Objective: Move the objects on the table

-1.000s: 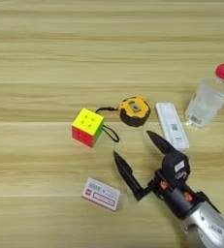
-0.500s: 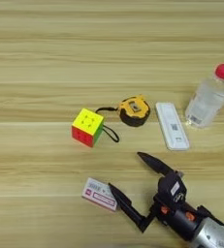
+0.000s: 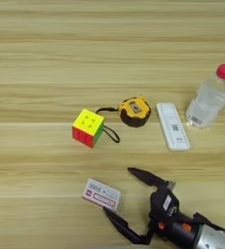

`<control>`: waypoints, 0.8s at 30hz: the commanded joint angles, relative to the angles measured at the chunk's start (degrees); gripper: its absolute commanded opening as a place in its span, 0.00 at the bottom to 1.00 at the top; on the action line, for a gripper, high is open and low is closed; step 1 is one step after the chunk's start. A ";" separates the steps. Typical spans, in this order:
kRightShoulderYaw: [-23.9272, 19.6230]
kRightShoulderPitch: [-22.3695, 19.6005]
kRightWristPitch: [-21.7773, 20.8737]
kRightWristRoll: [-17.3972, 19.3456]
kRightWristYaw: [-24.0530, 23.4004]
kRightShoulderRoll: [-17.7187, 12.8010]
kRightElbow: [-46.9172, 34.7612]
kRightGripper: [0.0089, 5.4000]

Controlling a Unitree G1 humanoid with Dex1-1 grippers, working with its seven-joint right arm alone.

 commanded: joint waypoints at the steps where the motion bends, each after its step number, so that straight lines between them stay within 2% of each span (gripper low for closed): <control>1: 0.28 -1.48 -0.54 -0.08 -0.41 -0.53 -0.33 1.00; 12: 2.06 -3.03 -0.06 -2.85 -1.76 0.22 2.21 1.00; 24: 1.99 -3.50 0.85 -2.69 -2.23 0.37 2.45 0.77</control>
